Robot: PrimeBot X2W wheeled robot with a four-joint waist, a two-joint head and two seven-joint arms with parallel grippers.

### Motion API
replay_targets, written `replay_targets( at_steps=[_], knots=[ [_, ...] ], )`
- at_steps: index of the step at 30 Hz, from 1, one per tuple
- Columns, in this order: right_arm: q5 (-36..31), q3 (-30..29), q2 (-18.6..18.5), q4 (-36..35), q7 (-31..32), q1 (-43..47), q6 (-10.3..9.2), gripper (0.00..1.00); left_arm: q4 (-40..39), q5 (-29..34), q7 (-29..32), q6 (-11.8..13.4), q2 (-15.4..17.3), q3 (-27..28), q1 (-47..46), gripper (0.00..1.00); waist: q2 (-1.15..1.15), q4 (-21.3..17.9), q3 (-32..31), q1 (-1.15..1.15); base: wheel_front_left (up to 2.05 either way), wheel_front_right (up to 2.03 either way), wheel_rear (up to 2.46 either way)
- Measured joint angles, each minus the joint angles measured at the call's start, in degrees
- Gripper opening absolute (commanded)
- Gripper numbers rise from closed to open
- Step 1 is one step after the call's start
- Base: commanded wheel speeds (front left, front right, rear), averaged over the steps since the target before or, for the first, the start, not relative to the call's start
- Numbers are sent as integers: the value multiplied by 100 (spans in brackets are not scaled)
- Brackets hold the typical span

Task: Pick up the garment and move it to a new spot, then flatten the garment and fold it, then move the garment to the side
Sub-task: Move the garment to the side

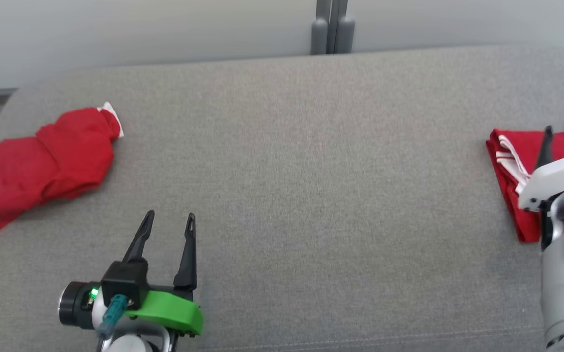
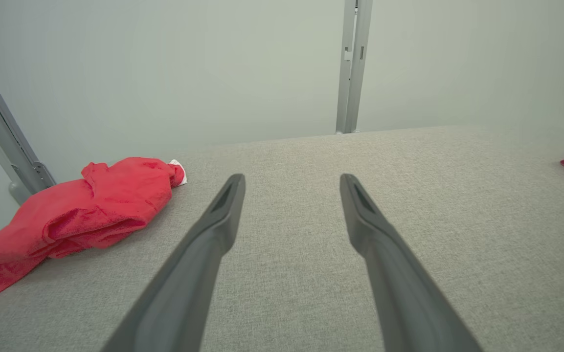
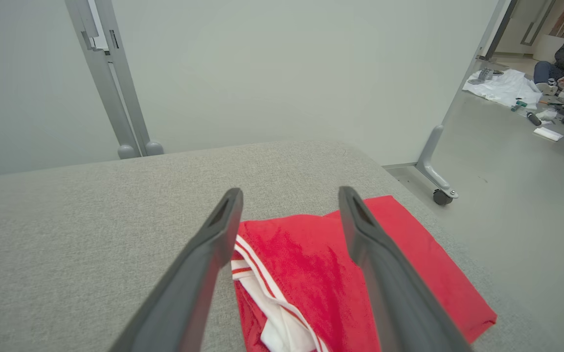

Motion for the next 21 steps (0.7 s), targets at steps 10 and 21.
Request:
replay_targets(
  at_steps=[10,21],
  knots=[
    [1330,1661,360,-913,-1,1340,-1,100,209,-515,149,141,20,391,441,100,0,159,-828,0,0,0,0],
    [2959,3298,372,-1816,137,2733,-1,100,-116,-934,24,137,180,711,1172,100,0,401,-1424,0,0,0,0]
  ],
)
